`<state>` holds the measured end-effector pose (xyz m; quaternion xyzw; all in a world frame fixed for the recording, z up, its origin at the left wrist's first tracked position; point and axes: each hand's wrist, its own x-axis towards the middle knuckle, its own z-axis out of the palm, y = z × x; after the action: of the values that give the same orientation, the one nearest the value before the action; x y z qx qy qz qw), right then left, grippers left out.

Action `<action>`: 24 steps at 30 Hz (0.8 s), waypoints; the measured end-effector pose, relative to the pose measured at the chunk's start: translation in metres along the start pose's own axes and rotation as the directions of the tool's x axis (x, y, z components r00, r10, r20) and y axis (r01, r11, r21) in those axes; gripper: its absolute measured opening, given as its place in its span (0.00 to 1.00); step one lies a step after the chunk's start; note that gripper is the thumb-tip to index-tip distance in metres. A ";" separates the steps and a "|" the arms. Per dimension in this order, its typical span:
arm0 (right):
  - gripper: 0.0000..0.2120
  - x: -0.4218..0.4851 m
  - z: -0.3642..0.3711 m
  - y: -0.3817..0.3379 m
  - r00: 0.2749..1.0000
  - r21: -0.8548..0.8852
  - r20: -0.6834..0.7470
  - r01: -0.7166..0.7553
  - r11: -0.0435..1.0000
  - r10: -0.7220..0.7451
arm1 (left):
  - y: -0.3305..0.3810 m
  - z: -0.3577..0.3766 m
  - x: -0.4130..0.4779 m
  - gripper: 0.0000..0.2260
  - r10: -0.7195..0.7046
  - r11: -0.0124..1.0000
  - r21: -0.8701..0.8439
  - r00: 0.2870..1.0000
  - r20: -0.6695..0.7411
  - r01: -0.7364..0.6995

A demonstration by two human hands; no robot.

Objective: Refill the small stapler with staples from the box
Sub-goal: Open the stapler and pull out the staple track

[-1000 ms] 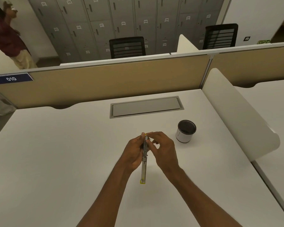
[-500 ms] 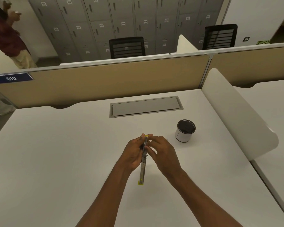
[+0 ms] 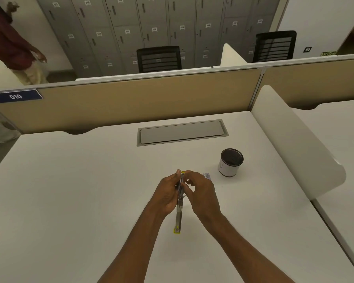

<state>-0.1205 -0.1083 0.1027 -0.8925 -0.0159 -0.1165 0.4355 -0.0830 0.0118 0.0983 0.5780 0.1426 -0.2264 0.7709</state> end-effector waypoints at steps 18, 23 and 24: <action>0.09 0.000 -0.002 0.006 0.998 -0.015 0.057 0.021 1.000 -0.020 | -0.005 0.001 -0.011 0.18 -0.063 0.988 -0.141 0.998 0.013 0.064; 0.08 0.000 -0.002 0.012 0.997 0.158 0.024 -0.077 0.984 0.074 | -0.007 0.000 -0.010 0.19 -0.076 0.977 -0.199 0.996 0.037 0.081; 0.08 0.001 -0.003 0.012 0.994 0.211 0.006 -0.109 0.971 0.110 | -0.009 0.000 -0.008 0.18 -0.081 0.975 -0.205 0.996 0.037 0.087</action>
<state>-0.1186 -0.1180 0.0951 -0.8403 0.0224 -0.0923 0.5337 -0.0941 0.0117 0.0949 0.4848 0.1786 -0.2512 0.8185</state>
